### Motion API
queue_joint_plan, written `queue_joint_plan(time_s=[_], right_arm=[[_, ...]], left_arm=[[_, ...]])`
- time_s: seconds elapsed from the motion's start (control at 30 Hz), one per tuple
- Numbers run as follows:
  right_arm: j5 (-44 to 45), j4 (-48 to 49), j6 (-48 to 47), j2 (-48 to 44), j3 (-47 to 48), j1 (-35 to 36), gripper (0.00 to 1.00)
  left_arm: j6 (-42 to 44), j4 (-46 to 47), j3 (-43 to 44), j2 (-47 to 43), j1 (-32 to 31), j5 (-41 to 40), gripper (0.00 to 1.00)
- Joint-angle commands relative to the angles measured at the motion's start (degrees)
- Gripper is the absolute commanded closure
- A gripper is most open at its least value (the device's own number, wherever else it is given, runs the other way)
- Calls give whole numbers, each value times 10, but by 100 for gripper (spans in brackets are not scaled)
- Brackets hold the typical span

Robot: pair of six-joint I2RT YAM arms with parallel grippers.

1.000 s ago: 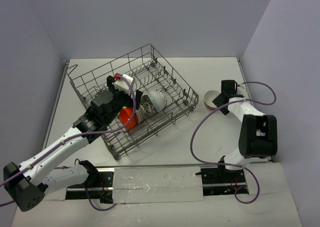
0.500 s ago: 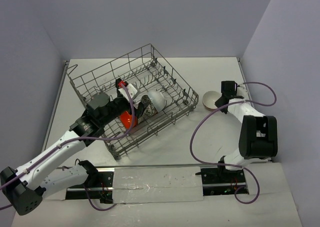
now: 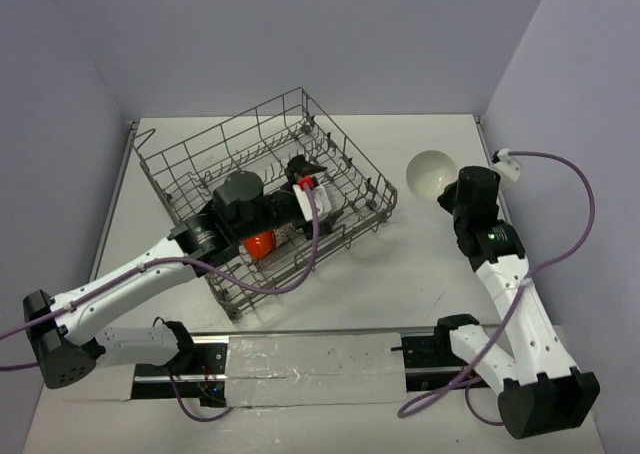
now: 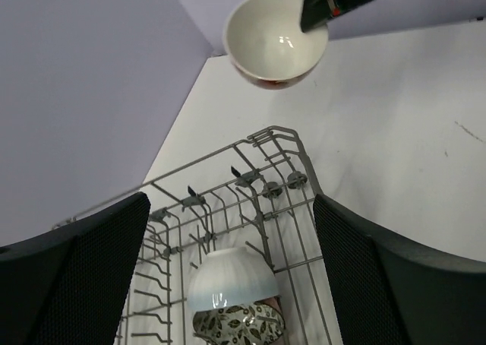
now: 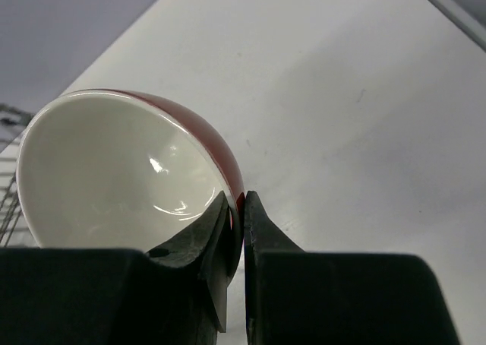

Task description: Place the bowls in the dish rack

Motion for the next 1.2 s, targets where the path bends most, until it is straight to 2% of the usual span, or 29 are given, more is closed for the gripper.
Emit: queue_joint_plan(time_s=[0.0,0.03,0.2,0.4,0.57,0.7,0.93,1.17], right_arm=[[-4,-3,-49,-48,62,52,100],[5,-13,-59,-53,72,87,100],[4,-60,-105,-60,134,150,100],[22,-119,-132,-4,201,217,100],[58,-136,-140,27,227,265,100],[76,-153,-143,45,242,286,100],[93,-195,-155,80,287,306,100],[111,-242,-167,111,332,326,100]], left_arm=[[112,-25,47,30,-48,-13,6],[147,-30,54,37,-57,-21,6],[250,-30,69,66,-117,-88,6],[307,-33,88,101,-151,-127,12],[317,-67,118,140,-158,-142,27],[320,-60,120,147,-159,-138,33],[295,-172,180,194,-159,-119,45],[280,-213,216,228,-156,-123,54]])
